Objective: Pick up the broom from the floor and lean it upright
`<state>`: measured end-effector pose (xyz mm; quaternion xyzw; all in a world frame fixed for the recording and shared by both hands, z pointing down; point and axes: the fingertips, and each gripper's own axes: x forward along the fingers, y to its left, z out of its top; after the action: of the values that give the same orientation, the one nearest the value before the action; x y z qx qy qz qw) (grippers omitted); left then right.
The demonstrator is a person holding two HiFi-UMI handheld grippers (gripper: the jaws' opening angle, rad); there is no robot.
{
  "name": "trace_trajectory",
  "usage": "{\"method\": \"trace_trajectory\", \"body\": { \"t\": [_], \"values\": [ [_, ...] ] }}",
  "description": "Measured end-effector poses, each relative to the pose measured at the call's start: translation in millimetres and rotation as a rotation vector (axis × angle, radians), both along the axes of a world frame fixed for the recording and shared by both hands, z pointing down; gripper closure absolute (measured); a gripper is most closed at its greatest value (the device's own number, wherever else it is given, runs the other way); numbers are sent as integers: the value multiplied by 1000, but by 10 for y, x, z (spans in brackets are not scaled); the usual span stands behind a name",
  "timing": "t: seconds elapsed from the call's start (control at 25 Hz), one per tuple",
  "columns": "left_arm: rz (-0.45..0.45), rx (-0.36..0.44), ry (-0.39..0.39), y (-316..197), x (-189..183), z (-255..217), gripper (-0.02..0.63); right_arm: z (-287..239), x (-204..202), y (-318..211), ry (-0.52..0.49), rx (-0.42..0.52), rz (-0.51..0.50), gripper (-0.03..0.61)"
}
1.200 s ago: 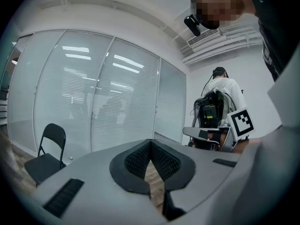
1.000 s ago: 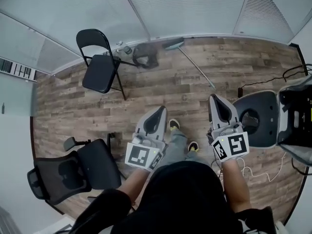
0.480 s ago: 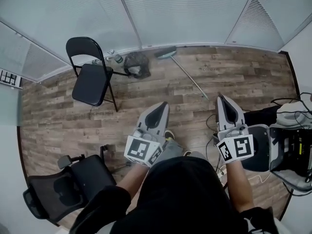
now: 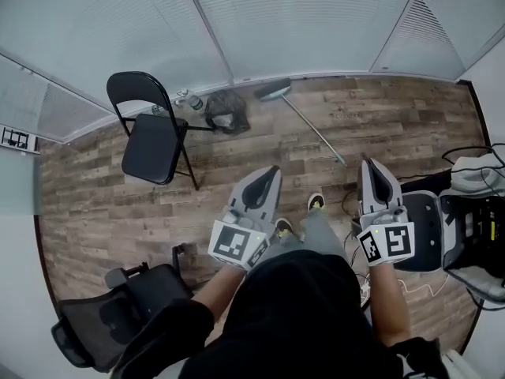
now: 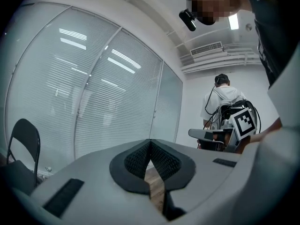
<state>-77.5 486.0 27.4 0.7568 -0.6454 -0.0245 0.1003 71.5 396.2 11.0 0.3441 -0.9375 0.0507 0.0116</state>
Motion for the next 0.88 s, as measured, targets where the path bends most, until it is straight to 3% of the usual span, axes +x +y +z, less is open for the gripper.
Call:
{"method": "trace_trajectory", "body": {
  "t": [0.24, 0.44, 0.88],
  "values": [
    [51, -11, -28, -443, -38, 101, 607, 177, -85, -380, 11, -13, 13, 561],
    [68, -3, -71, -1059, -61, 2, 607, 236, -140, -1003, 5, 13, 14, 561],
    [204, 7, -149, -2674, 438, -6, 607, 163, 199, -2512, -39, 47, 78, 561]
  ]
}}
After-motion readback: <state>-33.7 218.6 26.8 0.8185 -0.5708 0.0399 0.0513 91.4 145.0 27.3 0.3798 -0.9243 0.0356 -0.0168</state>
